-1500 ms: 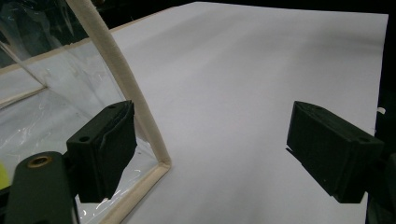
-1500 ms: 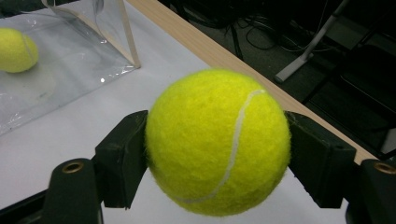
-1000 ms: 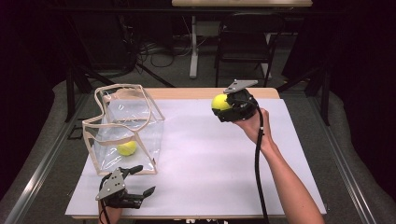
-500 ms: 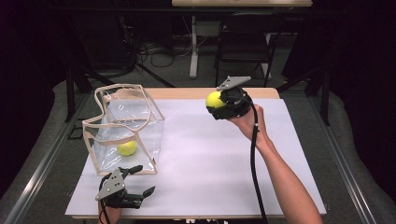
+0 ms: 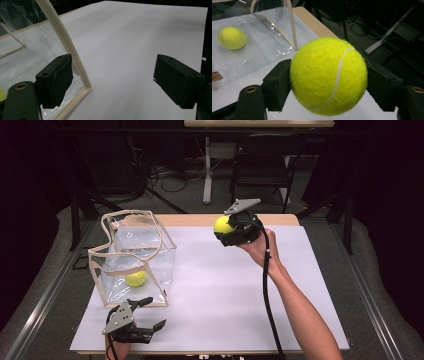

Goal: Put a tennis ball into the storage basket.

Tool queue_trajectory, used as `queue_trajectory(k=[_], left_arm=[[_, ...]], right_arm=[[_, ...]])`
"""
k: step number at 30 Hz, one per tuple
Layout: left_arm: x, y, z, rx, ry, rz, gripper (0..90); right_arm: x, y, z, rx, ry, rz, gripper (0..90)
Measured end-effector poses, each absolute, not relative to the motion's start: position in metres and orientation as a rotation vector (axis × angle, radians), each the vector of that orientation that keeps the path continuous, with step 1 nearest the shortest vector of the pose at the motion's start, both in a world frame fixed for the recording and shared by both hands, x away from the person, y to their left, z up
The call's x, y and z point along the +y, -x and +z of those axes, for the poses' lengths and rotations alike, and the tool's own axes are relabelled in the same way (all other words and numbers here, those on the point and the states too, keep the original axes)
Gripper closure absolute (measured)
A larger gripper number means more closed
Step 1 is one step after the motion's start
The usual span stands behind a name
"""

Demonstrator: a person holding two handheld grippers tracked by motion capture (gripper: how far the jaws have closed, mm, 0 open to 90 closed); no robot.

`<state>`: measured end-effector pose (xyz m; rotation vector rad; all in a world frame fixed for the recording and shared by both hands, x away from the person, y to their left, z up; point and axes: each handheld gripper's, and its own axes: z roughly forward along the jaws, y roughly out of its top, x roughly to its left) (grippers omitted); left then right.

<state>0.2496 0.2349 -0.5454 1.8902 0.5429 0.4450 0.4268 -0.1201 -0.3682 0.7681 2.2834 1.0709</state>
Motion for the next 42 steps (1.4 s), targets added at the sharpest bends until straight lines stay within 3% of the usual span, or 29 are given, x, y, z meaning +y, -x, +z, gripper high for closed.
queue_trajectory(k=[42], left_arm=[[0.235, -0.250, -0.546, 0.542, -1.889, 0.441, 15.8]], right_arm=[[-0.078, -0.435, -0.357, 2.323, -0.686, 1.088, 26.0]])
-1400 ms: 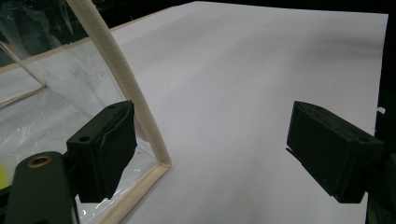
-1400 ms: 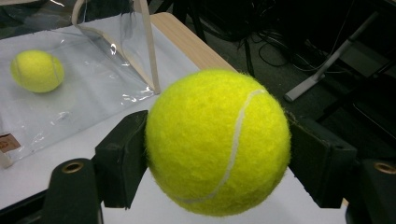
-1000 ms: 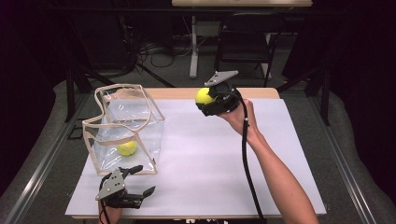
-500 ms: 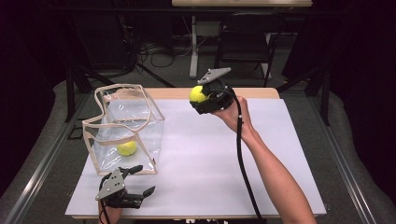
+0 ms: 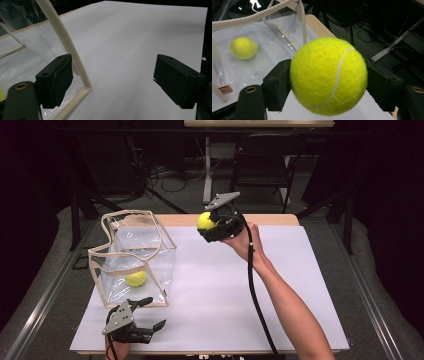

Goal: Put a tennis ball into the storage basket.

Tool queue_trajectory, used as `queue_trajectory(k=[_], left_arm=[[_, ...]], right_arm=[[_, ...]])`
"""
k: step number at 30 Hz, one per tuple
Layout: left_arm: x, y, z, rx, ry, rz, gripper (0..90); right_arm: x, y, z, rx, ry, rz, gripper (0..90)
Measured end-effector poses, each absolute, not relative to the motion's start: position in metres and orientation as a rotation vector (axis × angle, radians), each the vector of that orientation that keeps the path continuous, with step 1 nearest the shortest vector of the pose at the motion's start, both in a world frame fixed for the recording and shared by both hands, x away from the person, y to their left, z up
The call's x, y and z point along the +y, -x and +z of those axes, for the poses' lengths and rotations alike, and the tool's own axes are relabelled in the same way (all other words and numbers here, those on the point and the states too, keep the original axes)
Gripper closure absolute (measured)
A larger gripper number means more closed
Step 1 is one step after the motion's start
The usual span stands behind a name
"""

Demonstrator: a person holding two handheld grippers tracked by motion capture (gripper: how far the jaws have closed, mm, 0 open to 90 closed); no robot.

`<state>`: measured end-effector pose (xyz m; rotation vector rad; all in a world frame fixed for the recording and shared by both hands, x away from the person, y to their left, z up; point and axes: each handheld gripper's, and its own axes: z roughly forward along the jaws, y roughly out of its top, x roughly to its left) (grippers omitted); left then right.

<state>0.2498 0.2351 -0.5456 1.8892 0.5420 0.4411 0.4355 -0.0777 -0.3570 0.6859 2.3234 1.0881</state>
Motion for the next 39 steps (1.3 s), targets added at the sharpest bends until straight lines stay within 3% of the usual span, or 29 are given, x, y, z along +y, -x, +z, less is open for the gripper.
queue_trajectory(k=[39], left_arm=[[0.235, -0.250, -0.546, 0.541, -1.888, 0.440, 15.8]], right_arm=[[-0.033, -0.435, -0.343, 2.354, -0.598, 1.117, 26.0]])
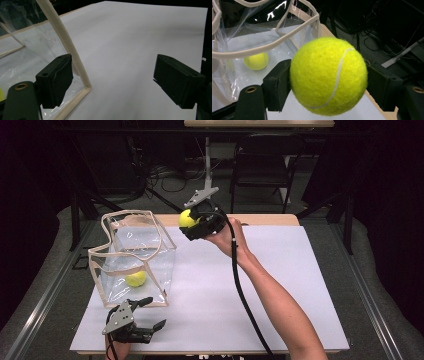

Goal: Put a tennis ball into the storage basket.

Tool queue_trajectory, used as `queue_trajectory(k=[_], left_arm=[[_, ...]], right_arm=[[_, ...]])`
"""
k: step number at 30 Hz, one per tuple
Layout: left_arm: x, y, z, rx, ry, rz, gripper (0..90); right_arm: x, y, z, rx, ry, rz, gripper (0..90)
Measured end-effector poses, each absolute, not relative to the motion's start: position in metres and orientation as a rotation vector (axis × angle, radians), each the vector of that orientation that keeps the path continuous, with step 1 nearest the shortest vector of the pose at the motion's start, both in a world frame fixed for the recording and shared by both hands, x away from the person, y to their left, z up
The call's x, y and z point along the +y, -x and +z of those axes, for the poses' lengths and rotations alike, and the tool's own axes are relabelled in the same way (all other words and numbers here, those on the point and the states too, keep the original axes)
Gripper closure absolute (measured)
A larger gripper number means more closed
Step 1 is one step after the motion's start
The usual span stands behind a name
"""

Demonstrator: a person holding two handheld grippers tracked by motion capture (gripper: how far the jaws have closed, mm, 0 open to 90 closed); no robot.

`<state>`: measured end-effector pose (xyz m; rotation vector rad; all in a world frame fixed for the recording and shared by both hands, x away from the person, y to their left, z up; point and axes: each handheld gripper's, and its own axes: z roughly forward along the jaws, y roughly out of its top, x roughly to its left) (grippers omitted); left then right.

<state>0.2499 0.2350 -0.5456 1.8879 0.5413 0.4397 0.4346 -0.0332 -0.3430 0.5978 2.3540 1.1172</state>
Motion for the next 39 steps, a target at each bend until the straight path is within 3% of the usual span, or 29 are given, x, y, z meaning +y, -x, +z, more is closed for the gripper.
queue_trajectory(k=[39], left_arm=[[0.236, -0.249, -0.546, 0.545, -1.886, 0.442, 15.8]], right_arm=[[0.007, -0.434, -0.324, 2.362, -0.514, 1.140, 26.0]])
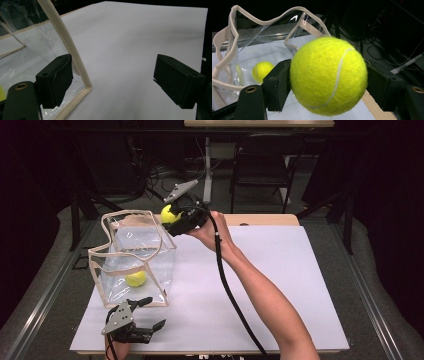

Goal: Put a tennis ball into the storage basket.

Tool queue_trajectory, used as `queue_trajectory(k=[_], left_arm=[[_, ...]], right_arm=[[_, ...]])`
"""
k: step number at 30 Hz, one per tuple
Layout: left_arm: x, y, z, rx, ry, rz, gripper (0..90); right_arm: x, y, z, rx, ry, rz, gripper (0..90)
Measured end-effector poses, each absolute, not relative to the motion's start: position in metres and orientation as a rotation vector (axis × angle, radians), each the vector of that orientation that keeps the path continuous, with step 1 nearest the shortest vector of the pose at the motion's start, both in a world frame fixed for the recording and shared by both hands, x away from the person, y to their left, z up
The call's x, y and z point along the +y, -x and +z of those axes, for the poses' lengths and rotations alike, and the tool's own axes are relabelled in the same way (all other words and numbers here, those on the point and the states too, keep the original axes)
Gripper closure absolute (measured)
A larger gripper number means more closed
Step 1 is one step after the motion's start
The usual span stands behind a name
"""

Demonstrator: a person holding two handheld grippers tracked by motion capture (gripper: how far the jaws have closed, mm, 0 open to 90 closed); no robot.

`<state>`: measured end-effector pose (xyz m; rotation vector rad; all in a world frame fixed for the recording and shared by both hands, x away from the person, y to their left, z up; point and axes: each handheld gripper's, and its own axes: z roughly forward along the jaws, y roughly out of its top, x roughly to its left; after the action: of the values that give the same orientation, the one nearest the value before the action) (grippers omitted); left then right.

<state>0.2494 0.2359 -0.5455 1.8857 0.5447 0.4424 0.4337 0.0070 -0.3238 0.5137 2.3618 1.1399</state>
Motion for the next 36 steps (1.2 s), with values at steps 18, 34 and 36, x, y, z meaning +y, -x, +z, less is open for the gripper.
queue_trajectory(k=[18, 34, 36], left_arm=[[0.236, -0.250, -0.546, 0.544, -1.886, 0.442, 15.8], [0.236, -0.250, -0.546, 0.548, -1.884, 0.446, 15.8], [0.236, -0.250, -0.546, 0.543, -1.886, 0.440, 15.8]], right_arm=[[0.028, -0.429, -0.319, 2.378, -0.462, 1.138, 26.0], [0.043, -0.427, -0.319, 2.399, -0.428, 1.127, 26.0], [0.045, -0.427, -0.320, 2.401, -0.428, 1.119, 26.0]])
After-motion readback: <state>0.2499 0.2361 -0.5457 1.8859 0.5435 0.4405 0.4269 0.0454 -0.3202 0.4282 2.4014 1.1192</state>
